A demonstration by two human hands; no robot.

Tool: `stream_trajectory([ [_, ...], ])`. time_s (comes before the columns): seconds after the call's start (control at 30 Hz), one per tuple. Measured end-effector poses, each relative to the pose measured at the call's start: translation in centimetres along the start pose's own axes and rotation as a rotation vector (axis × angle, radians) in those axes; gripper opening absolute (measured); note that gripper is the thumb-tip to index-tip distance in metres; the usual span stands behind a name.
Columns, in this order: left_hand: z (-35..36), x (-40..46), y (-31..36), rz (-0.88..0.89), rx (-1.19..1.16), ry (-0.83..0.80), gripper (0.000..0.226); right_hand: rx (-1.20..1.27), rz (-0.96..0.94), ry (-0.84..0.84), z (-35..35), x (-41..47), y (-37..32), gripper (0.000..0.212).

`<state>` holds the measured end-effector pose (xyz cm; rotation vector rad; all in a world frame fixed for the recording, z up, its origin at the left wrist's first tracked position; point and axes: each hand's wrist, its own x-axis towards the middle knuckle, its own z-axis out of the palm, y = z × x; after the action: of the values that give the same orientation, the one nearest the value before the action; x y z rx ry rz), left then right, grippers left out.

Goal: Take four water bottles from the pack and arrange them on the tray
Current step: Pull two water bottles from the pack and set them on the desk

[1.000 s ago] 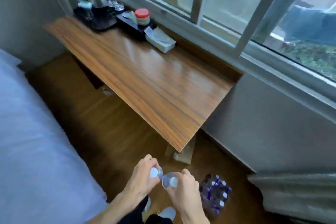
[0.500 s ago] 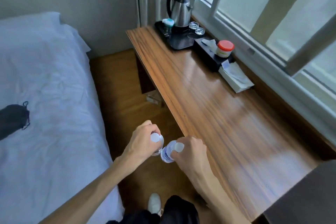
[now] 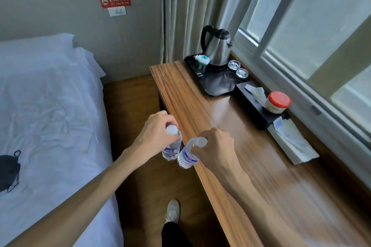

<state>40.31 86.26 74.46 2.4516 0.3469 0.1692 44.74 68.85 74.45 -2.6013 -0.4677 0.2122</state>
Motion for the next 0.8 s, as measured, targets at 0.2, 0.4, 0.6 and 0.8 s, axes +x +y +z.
stream_trajectory([
  [0.2, -2.6, 10.4, -2.1, 0.015, -0.009, -0.029, 0.018, 0.029, 0.040, 0.011, 0.9, 10.1, -2.0, 0.018],
  [0.4, -4.0, 20.2, -3.9, 0.063, -0.018, -0.084, 0.021, 0.058, 0.089, 0.049, 0.6, 18.0, -4.3, 0.013],
  [0.6, -4.3, 29.2, -5.6, 0.185, -0.026, -0.202, 0.016, 0.022, 0.223, 0.133, 1.6, 25.0, -5.8, 0.014],
  [0.8, -4.0, 37.1, -6.3, 0.343, -0.039, -0.325, 0.016, -0.018, 0.395, 0.260, 2.6, 29.8, -7.4, 0.025],
])
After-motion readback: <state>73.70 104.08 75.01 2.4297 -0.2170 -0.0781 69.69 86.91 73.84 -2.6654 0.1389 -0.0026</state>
